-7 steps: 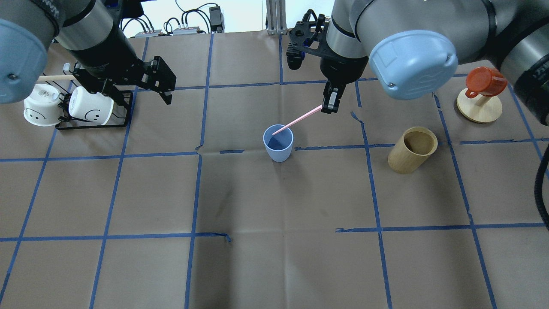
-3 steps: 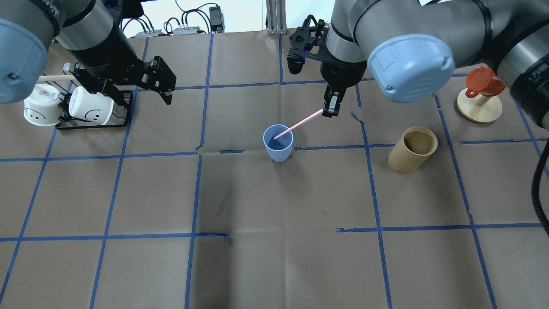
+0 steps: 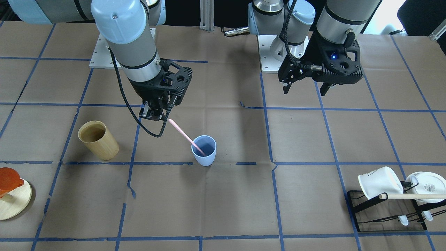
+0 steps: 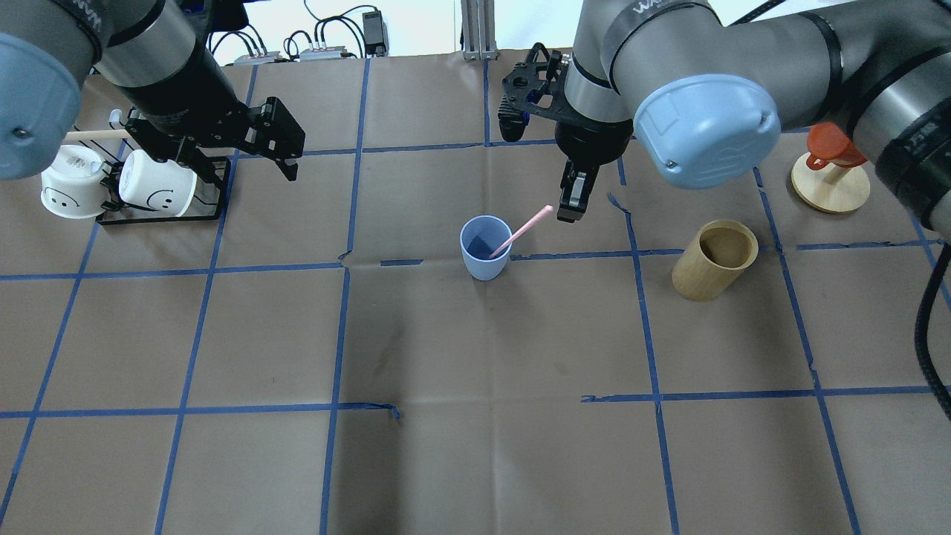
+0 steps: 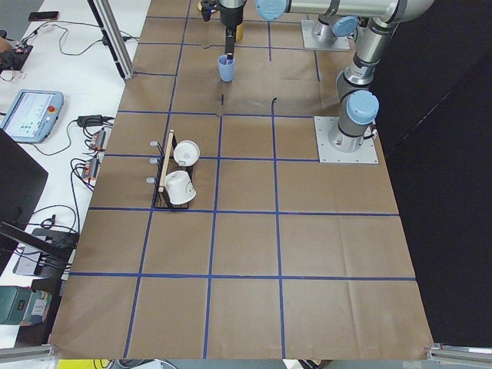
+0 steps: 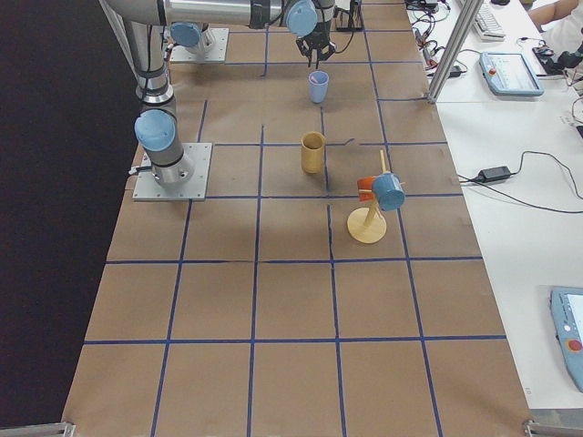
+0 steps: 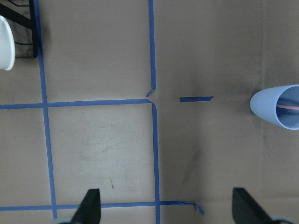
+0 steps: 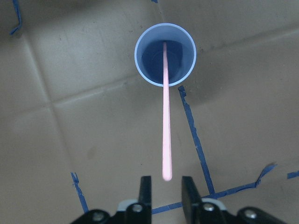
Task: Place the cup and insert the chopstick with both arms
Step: 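Lower the chopstick into the blue cup and open the right gripper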
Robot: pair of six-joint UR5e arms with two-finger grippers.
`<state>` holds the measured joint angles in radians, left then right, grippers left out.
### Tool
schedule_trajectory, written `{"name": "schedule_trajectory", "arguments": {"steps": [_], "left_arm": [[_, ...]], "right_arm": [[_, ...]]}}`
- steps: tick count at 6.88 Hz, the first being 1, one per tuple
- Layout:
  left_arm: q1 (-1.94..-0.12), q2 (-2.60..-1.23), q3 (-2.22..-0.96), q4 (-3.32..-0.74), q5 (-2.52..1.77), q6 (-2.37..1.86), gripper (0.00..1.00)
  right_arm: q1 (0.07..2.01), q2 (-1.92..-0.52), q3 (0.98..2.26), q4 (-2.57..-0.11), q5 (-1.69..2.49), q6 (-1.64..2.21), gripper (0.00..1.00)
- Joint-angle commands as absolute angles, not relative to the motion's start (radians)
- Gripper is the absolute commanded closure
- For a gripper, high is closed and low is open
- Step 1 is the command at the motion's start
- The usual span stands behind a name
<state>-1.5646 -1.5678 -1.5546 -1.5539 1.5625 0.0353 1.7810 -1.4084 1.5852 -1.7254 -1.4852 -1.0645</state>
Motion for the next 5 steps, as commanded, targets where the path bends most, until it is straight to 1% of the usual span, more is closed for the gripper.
{"name": "schedule_trajectory", "arguments": {"steps": [1, 3, 4, 5], "left_arm": [[-1.565, -1.568, -1.554, -1.554, 1.563, 0.035, 0.0], [-1.565, -1.568, -1.554, -1.554, 1.563, 0.035, 0.0], [-1.565, -1.568, -1.554, -1.554, 1.563, 0.035, 0.0], [-1.565, -1.568, -1.554, -1.554, 1.563, 0.035, 0.0]], "right_arm": [[1.781, -1.402, 1.572, -1.729, -1.483, -1.06, 0.0], [1.779, -1.402, 1.522, -1.718, -1.488, -1.051, 0.0], [1.767, -1.402, 1.484, -1.718, -1.489, -0.941, 0.0], [1.763, -1.41, 1.47, -1.715, -1.489, -0.699, 0.0]]}}
